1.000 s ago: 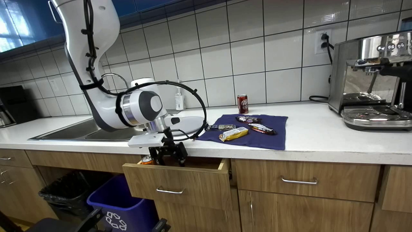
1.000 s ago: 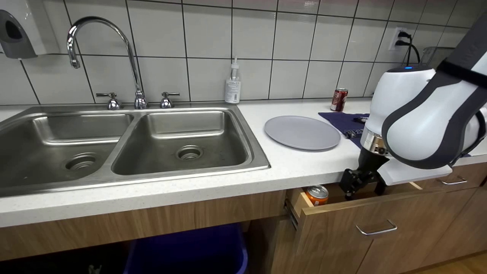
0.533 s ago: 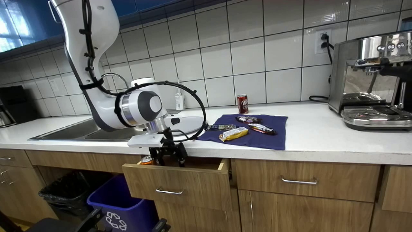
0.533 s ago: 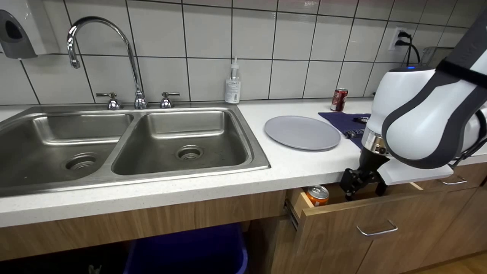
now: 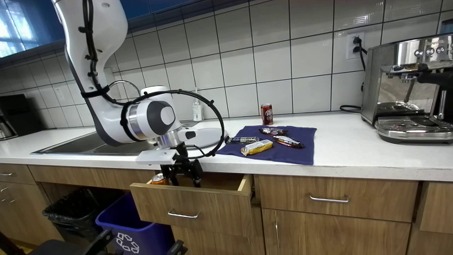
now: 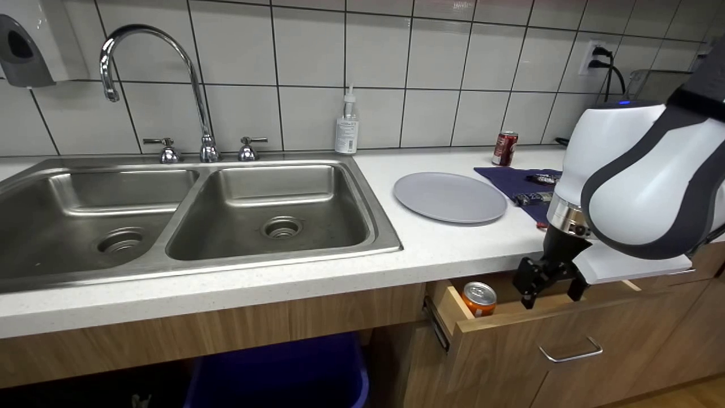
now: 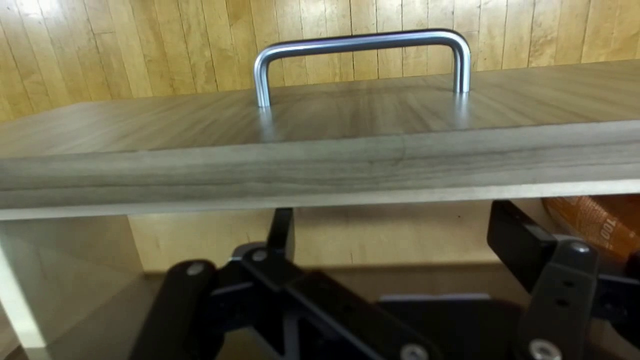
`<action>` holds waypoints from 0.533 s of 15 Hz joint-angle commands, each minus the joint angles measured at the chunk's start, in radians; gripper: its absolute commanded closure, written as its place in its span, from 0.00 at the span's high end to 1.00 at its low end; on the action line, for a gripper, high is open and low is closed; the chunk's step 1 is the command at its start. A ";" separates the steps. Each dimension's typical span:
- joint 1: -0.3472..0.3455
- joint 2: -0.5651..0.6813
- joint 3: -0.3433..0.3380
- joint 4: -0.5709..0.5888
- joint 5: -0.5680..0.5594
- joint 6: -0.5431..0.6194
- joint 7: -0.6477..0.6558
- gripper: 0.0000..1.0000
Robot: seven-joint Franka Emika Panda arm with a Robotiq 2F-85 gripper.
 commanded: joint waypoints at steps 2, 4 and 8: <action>0.032 -0.058 -0.025 -0.082 0.015 -0.004 0.010 1.00; 0.045 -0.062 -0.040 -0.090 0.010 -0.009 0.017 1.00; 0.076 -0.072 -0.068 -0.108 0.000 -0.013 0.025 1.00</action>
